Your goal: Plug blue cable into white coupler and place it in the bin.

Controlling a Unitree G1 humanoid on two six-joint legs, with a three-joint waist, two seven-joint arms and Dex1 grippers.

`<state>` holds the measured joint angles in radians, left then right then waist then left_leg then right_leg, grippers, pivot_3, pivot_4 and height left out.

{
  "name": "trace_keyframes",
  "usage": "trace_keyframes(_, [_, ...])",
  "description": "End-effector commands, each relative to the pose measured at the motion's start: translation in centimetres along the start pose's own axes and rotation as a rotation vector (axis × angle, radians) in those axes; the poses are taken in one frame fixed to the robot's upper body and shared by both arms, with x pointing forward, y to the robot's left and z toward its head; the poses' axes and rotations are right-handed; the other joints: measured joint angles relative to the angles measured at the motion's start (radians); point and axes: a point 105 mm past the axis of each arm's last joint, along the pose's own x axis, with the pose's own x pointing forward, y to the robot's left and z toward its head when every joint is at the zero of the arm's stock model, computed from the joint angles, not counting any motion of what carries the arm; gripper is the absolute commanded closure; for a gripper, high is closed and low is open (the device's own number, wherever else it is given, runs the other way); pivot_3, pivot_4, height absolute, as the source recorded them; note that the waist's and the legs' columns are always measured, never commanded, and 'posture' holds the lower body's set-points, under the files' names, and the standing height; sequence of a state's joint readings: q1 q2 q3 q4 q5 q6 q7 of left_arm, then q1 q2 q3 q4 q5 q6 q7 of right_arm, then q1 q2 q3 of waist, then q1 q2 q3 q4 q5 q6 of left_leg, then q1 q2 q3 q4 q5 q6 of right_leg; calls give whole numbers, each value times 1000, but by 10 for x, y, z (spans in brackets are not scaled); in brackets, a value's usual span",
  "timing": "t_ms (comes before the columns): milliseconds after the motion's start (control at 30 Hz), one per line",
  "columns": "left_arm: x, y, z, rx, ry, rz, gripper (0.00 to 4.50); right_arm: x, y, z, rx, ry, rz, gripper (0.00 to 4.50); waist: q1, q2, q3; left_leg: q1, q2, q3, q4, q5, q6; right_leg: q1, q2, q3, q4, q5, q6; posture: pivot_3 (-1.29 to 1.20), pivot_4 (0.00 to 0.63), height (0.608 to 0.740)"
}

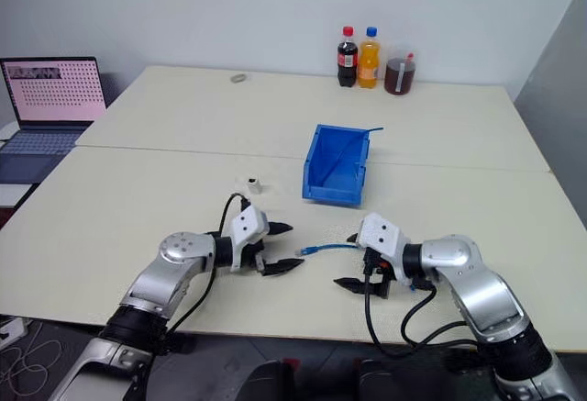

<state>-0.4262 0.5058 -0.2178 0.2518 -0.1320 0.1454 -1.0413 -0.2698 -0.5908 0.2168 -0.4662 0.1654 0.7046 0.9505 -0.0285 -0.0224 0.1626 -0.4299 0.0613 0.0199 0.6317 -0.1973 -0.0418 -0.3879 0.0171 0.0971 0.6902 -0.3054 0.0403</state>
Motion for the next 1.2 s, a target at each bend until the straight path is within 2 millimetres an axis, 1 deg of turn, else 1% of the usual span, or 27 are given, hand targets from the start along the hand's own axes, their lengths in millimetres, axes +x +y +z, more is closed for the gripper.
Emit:
trace_keyframes(33, [8, -14, -14, 18, 73, -88, 447, -7, 2, 10, -9, -37, -49, 0, 0, 0, -1, 0, 0, 0, 0, 0, 0, 0, 0, 0, 0, 0, 0, 0, 150, 740])
trace_keyframes(267, [9, -25, -26, 46, 140, -170, 1971, -10, 3, 13, 1, -54, -89, 0, 0, 0, -2, 0, 0, 0, 0, 0, 0, 1, 0, 0, -1, 0, 1, 0, 150, 740])
trace_keyframes(467, [13, -29, -37, 85, 175, -178, 3264, -8, 8, 18, -13, -83, -80, 0, 1, 1, -4, 3, 0, 0, 0, 0, 0, 4, 0, 0, -1, -1, 1, 0, 150, 740])
trace_keyframes(567, [14, -29, -38, 110, 174, -173, 3862, -7, 9, 20, 2, -101, -84, 0, 2, 1, -5, 8, 0, 0, 0, 0, 0, 9, 0, 0, -3, -2, 4, 0, 150, 740])
trace_keyframes(633, [15, -28, -34, 121, 150, -169, 4258, -8, 9, 22, 27, -121, -88, 0, 1, 1, -5, 13, 0, 0, -1, 0, 0, 15, -1, 0, -6, -2, 4, 0, 150, 740])
trace_keyframes(667, [15, -28, -30, 123, 131, -169, 4266, -8, 10, 22, 49, -131, -89, 0, 1, 1, -6, 15, 1, 0, -2, 0, 0, 16, 0, 0, -8, -4, 1, 0, 150, 740])
trace_keyframes(767, [13, -25, -14, 91, 56, -158, 4266, -12, 13, 24, 111, -168, -111, 0, 2, 0, -6, 14, 1, 0, -1, 0, 0, 16, -1, 0, -8, -3, 2, 0, 150, 740])
trace_keyframes(900, [8, -21, 11, 26, -44, -149, 4266, -18, 23, 25, 172, -221, -125, 0, 0, 0, -6, 12, 1, 1, -2, 0, 0, 15, -1, 1, -8, -1, 6, 0, 150, 740])
trace_keyframes(1000, [4, -22, 33, -32, -120, -174, 4266, -19, 31, 31, 197, -280, -116, 0, -3, 0, -5, 10, 1, 0, -3, 0, 0, 13, 0, 0, -8, -1, 5, 0, 150, 740])
trace_keyframes(1100, [1, -24, 52, -66, -167, -203, 4266, -19, 31, 39, 184, -346, -154, 0, -4, -1, -4, 7, 2, -1, -3, 0, 0, 9, 0, 0, -8, -2, 5, 0, 150, 740])
trace_keyframes(1200, [-1, -29, 69, -109, -215, -241, 4266, -16, 33, 38, 225, -375, -146, 0, -4, -1, -4, 4, 1, -2, -3, 0, 0, 7, 1, -1, -8, -2, 5, 0, 150, 740])
